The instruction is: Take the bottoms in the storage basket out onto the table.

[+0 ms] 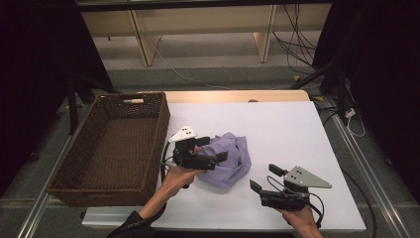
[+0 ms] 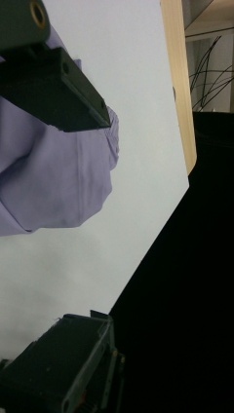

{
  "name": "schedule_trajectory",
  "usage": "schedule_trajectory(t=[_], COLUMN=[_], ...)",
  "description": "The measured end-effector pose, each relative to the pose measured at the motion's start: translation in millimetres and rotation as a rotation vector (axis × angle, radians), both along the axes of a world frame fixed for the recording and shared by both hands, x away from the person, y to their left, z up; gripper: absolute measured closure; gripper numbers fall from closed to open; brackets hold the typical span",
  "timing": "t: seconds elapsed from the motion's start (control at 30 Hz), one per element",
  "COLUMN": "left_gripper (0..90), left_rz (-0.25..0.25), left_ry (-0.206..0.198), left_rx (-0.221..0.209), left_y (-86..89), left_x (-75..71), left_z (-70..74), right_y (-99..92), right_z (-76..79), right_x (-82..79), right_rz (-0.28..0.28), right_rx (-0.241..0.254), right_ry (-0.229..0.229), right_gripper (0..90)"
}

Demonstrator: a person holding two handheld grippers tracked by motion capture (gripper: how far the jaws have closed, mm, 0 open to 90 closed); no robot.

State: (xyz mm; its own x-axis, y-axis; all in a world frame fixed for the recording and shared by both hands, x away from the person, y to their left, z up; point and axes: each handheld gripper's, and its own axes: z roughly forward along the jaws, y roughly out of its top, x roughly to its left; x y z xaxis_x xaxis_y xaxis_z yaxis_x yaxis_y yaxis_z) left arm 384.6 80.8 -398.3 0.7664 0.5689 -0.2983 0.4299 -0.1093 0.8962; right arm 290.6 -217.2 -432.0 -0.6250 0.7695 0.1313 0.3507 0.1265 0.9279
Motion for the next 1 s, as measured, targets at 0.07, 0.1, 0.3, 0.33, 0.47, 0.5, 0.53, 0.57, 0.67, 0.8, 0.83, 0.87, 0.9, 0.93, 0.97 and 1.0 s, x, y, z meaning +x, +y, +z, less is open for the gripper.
schedule_trajectory(t=[0.07,0.1,0.3,0.33,0.47,0.5,0.53,0.57,0.67,0.8,0.83,0.87,0.9,0.93,0.97,1.0], left_gripper=[5.7,5.7,5.7,5.6,5.6,5.5,5.5,5.5,5.5,5.5,5.5,5.5,5.5,5.5,5.4,5.5], left_rz=[-0.001,-0.002,-0.003,-0.004,0.000,0.000,0.001,0.003,0.006,0.001,0.002,0.004,0.003,0.003,0.003,0.005], left_ry=[-0.002,-0.008,-0.032,-0.034,-0.049,-0.050,-0.052,-0.056,-0.062,-0.060,-0.062,-0.061,-0.063,-0.064,-0.066,-0.067], left_rx=[-0.007,-0.011,-0.034,-0.034,-0.037,-0.036,-0.040,-0.043,-0.047,-0.048,-0.046,-0.046,-0.043,-0.046,-0.046,-0.045], left_y=[0.7,1.5,3.1,3.4,4.1,4.7,5.0,5.5,7.2,9.0,9.2,9.3,9.7,10.0,10.3,10.5], left_x=[-1.5,-2.5,-10.7,-12.0,-15.8,-16.3,-16.9,-17.4,-19.3,-21.4,-22.0,-22.6,-22.9,-23.7,-24.4,-25.0], left_z=[-1.1,-1.7,-4.7,-4.9,-5.9,-6.1,-6.3,-6.4,-7.2,-10.0,-10.8,-11.5,-11.9,-12.3,-12.4,-12.3], right_y=[0.3,0.4,0.8,0.9,1.3,1.4,1.4,1.5,1.6,1.5,1.5,1.5,1.5,1.5,1.4,1.3], right_z=[-0.1,-0.1,-0.6,-0.6,-0.5,-0.6,-0.7,-0.7,-0.8,-0.8,-0.7,-0.7,-0.7,-0.7,-0.7,-0.7], right_x=[0.0,-0.1,0.0,0.0,-0.2,-0.2,-0.2,-0.2,-0.1,-0.1,-0.1,-0.2,-0.2,-0.2,-0.2,-0.2], right_rz=[0.004,0.004,0.000,0.001,0.001,0.001,0.001,0.001,0.004,0.004,0.004,0.004,0.004,0.003,0.004,0.003], right_rx=[0.001,0.000,0.000,-0.001,0.000,0.000,0.000,-0.001,-0.005,-0.004,-0.004,-0.004,-0.004,-0.004,-0.003,-0.003], right_ry=[-0.002,-0.002,-0.005,-0.007,-0.005,-0.004,-0.004,-0.004,-0.007,-0.006,-0.007,-0.007,-0.007,-0.007,-0.008,-0.008], right_gripper=[17.0,16.9,16.8,16.8,16.7,16.6,16.6,16.6,16.6,16.5,16.5,16.5,16.5,16.5,16.5,16.5])
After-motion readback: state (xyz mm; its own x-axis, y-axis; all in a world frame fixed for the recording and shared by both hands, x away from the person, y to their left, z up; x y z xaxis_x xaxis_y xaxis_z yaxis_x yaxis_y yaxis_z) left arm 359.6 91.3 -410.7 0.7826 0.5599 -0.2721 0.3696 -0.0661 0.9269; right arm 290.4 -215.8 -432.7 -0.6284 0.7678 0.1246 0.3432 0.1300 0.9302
